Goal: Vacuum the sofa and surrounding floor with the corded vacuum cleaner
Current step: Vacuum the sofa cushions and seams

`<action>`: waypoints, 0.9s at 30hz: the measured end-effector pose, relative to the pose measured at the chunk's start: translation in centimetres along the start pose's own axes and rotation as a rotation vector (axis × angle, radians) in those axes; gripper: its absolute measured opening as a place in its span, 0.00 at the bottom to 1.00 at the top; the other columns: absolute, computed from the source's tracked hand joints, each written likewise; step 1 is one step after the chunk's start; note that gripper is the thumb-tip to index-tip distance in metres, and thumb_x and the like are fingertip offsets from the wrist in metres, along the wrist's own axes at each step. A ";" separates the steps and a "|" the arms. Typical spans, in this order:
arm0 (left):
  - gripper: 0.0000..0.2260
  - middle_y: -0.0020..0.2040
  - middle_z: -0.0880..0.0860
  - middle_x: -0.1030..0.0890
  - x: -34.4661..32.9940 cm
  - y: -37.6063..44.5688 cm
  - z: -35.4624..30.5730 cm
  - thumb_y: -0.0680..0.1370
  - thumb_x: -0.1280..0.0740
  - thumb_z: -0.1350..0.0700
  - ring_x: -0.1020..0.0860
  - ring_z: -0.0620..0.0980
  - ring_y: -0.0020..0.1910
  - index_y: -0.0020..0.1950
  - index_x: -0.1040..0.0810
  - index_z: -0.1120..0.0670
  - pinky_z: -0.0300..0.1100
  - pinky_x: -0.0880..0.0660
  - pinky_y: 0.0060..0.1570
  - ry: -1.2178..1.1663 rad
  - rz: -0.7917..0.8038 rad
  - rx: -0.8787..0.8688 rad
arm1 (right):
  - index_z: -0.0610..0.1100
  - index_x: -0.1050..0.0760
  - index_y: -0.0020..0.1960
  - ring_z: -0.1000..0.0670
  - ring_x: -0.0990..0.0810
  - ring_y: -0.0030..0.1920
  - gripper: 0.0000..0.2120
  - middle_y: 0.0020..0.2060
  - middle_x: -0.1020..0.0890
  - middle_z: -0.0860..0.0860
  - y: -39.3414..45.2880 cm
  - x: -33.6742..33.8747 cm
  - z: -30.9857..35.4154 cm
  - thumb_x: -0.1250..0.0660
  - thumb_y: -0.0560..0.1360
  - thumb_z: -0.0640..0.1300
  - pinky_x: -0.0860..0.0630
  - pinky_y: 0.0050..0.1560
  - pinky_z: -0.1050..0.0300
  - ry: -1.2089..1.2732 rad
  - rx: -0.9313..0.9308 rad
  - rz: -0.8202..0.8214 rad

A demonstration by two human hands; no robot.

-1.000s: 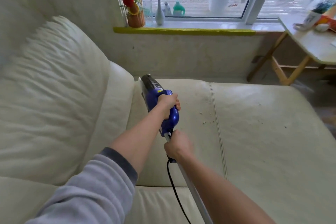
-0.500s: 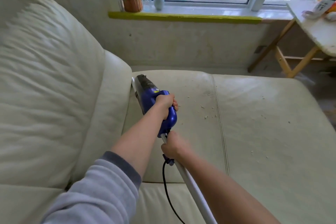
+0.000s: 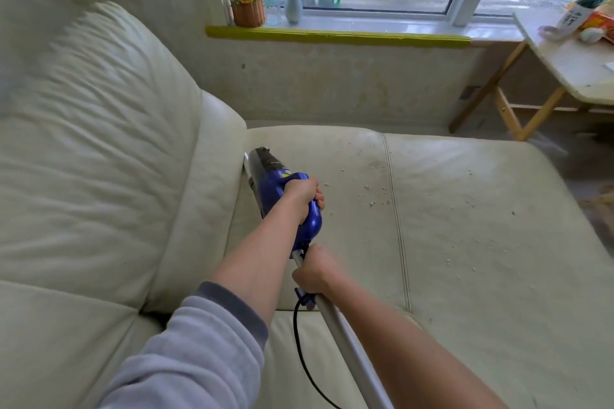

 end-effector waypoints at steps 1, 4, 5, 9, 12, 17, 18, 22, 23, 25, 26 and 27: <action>0.15 0.31 0.51 0.36 -0.1 -0.2 0.4 0.80 0.46 0.65 0.39 0.46 0.25 0.34 0.37 0.56 0.32 0.41 0.19 0.008 -0.003 0.002 | 0.43 0.34 0.50 0.42 0.16 0.46 0.08 0.47 0.18 0.41 -0.3 -0.3 -0.3 0.40 0.72 0.35 0.18 0.50 0.46 0.013 -0.010 0.006; 0.16 0.31 0.52 0.37 -0.2 -1.6 2.0 0.81 0.47 0.65 0.40 0.46 0.25 0.33 0.38 0.56 0.32 0.42 0.19 0.030 -0.012 0.030 | 0.44 0.34 0.50 0.43 0.15 0.43 0.09 0.44 0.17 0.41 -1.8 -1.4 -1.4 0.41 0.73 0.34 0.18 0.47 0.47 0.088 -0.040 0.056; 0.16 0.31 0.52 0.37 -0.3 -2.0 2.5 0.81 0.47 0.65 0.40 0.46 0.26 0.33 0.38 0.56 0.31 0.43 0.19 0.036 -0.008 0.042 | 0.44 0.34 0.50 0.43 0.15 0.42 0.09 0.43 0.17 0.41 -2.3 -1.8 -1.7 0.40 0.73 0.34 0.18 0.47 0.47 0.096 -0.038 0.060; 0.16 0.31 0.52 0.38 -0.6 -3.8 4.5 0.81 0.48 0.66 0.41 0.46 0.26 0.33 0.39 0.56 0.34 0.44 0.22 0.043 -0.001 0.053 | 0.44 0.34 0.46 0.44 0.15 0.39 0.06 0.39 0.17 0.43 -4.1 -2.9 -3.1 0.41 0.73 0.34 0.18 0.47 0.48 0.080 -0.028 0.055; 0.16 0.31 0.52 0.39 -0.7 -5.2 5.9 0.81 0.50 0.66 0.42 0.46 0.27 0.33 0.40 0.56 0.36 0.44 0.26 0.036 0.003 0.062 | 0.43 0.33 0.48 0.44 0.16 0.38 0.06 0.37 0.18 0.44 -5.4 -3.8 -4.0 0.41 0.73 0.34 0.18 0.48 0.49 0.061 -0.024 0.061; 0.15 0.32 0.52 0.36 -0.2 -7.4 8.6 0.82 0.46 0.65 0.40 0.46 0.27 0.35 0.38 0.57 0.36 0.43 0.26 0.035 -0.008 0.071 | 0.44 0.37 0.40 0.44 0.19 0.36 0.07 0.38 0.19 0.44 -8.3 -5.1 -5.4 0.41 0.72 0.34 0.19 0.49 0.51 -0.025 -0.010 0.047; 0.15 0.32 0.52 0.36 -0.1 -7.9 9.2 0.82 0.45 0.64 0.40 0.46 0.27 0.35 0.37 0.57 0.37 0.43 0.26 0.035 -0.009 0.078 | 0.43 0.36 0.40 0.45 0.19 0.34 0.07 0.37 0.19 0.45 -8.9 -5.5 -5.8 0.41 0.73 0.34 0.19 0.48 0.51 -0.011 -0.021 0.061; 0.15 0.31 0.52 0.36 0.1 -9.5 11.5 0.82 0.45 0.64 0.40 0.47 0.26 0.35 0.37 0.57 0.35 0.42 0.23 0.037 -0.021 0.077 | 0.41 0.34 0.45 0.43 0.17 0.38 0.04 0.41 0.16 0.40 -11.1 -7.0 -7.4 0.42 0.73 0.34 0.19 0.50 0.48 0.017 -0.058 0.112; 0.15 0.31 0.52 0.36 0.2 -10.1 12.1 0.82 0.45 0.64 0.39 0.47 0.26 0.35 0.37 0.57 0.36 0.42 0.23 0.026 -0.021 0.080 | 0.40 0.33 0.47 0.43 0.17 0.37 0.05 0.40 0.17 0.40 -11.5 -7.4 -7.7 0.42 0.73 0.34 0.19 0.50 0.48 0.014 -0.061 0.115; 0.15 0.31 0.52 0.34 0.3 -10.8 13.3 0.82 0.44 0.62 0.37 0.47 0.25 0.35 0.36 0.57 0.36 0.39 0.25 0.013 -0.039 0.057 | 0.39 0.32 0.51 0.43 0.19 0.35 0.08 0.39 0.18 0.40 -12.5 -8.1 -8.4 0.42 0.73 0.33 0.19 0.50 0.49 0.014 -0.056 0.126; 0.14 0.31 0.53 0.33 0.3 -11.3 13.7 0.82 0.44 0.61 0.35 0.47 0.25 0.35 0.35 0.57 0.36 0.37 0.25 0.021 -0.046 0.035 | 0.39 0.32 0.52 0.43 0.19 0.34 0.09 0.39 0.18 0.40 -12.9 -8.5 -8.8 0.42 0.73 0.33 0.18 0.50 0.49 0.014 -0.054 0.129; 0.15 0.31 0.53 0.33 0.3 -11.7 14.2 0.82 0.44 0.62 0.35 0.47 0.25 0.35 0.36 0.57 0.36 0.37 0.25 0.025 -0.048 0.028 | 0.39 0.32 0.52 0.44 0.19 0.34 0.09 0.39 0.18 0.41 -13.4 -8.8 -9.2 0.41 0.73 0.33 0.18 0.49 0.49 0.008 -0.053 0.128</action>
Point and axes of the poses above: each hand's wrist, its own y-axis towards the middle knuckle, its own x-axis out of the back of the hand, z = x × y, the point moved 4 cm from there along y, towards the middle knuckle
